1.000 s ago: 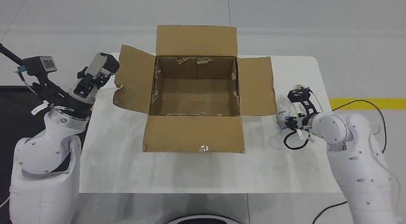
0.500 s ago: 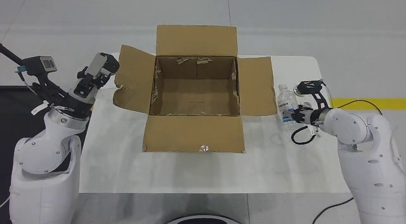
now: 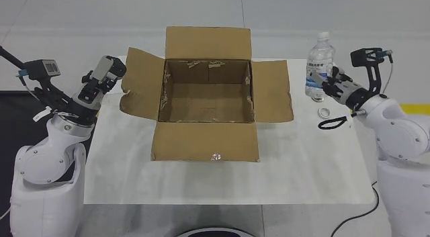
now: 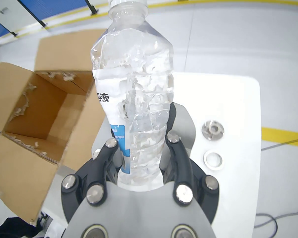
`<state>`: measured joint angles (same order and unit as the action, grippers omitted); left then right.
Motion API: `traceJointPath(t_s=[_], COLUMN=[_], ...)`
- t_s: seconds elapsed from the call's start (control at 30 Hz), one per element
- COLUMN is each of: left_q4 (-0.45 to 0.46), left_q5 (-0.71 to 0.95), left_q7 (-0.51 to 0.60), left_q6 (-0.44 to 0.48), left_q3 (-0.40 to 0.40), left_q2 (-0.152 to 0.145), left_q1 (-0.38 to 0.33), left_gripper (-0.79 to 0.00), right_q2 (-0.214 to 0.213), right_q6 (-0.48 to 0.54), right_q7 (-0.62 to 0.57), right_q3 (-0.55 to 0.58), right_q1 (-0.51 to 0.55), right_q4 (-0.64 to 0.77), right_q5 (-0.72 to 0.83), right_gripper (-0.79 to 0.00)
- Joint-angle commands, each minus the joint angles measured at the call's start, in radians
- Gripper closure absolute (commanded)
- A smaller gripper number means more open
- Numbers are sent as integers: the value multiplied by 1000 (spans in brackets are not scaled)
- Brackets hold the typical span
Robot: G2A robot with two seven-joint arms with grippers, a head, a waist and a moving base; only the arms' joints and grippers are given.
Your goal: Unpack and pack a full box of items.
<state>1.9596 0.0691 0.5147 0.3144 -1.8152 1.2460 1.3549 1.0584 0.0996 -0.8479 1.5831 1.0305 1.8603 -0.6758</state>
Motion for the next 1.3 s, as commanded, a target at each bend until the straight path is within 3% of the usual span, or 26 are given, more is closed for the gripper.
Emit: traceJointPath(t_s=[0.0, 0.3, 0.53, 0.7, 0.93, 1.27], left_q4=[6, 26, 33, 33, 33, 33], left_q5=[4, 10, 13, 13, 13, 13], left_q7=[-12, -81, -92, -92, -92, -92], left_q6=[0, -5, -7, -7, -7, -7], left_q3=[1, -40, -55, -55, -55, -55], left_q2=[0, -4, -5, -5, -5, -5], left_q1=[8, 48, 61, 61, 61, 61], left_gripper=[-785, -785, -785, -785, -785, -785], right_q2=[4, 42, 110, 166, 253, 376], right_q6=[15, 60, 68, 104, 137, 233], right_q7=[37, 54, 42, 10, -52, -30], right_q3=[-34, -359, -672, -839, -1016, -1150], right_q1=[-23, -272, -482, -567, -667, -755], right_q4=[26, -64, -259, -410, -639, -888], right_q5=[18, 7, -44, -6, 16, 53], right_gripper=[0, 0, 0, 0, 0, 0])
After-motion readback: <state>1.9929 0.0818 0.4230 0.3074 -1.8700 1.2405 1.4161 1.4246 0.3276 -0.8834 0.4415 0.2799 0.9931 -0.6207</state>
